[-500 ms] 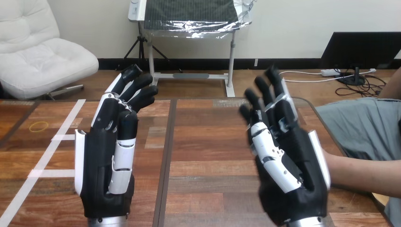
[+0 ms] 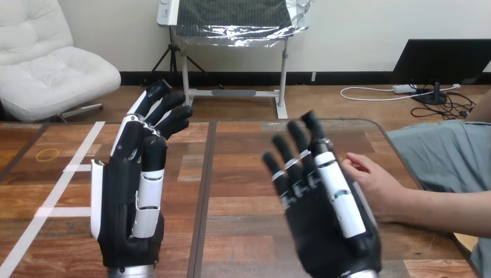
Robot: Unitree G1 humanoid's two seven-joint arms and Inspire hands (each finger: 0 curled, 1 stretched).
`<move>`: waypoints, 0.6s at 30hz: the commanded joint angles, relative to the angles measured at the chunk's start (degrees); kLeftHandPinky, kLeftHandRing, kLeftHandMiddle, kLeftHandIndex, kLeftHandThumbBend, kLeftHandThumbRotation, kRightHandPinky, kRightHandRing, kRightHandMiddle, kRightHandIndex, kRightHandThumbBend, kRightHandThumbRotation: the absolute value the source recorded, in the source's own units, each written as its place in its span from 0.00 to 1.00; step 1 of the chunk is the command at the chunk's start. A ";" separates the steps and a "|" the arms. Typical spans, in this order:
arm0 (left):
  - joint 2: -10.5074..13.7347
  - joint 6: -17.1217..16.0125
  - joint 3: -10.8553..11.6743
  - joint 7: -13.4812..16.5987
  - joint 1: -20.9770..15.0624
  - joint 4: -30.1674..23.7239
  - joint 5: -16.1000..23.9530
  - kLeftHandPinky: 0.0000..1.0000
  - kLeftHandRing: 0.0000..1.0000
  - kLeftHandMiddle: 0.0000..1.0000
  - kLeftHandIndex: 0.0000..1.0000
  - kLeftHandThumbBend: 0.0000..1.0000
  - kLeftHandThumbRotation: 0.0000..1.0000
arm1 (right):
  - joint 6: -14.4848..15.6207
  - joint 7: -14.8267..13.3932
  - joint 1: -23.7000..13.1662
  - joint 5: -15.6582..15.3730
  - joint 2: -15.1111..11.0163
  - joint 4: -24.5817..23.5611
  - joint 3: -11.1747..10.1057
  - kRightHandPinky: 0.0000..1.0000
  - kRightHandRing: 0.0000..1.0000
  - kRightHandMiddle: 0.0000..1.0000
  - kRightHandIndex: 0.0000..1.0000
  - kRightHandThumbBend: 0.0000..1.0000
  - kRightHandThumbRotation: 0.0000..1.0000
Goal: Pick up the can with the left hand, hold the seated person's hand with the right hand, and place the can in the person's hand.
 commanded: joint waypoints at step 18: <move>-1.35 -0.65 -1.52 -0.06 -0.05 -0.31 0.30 0.74 0.75 0.79 0.82 0.53 0.84 | 6.49 3.41 -1.91 23.23 5.49 -2.46 -2.22 1.00 1.00 1.00 1.00 0.92 1.00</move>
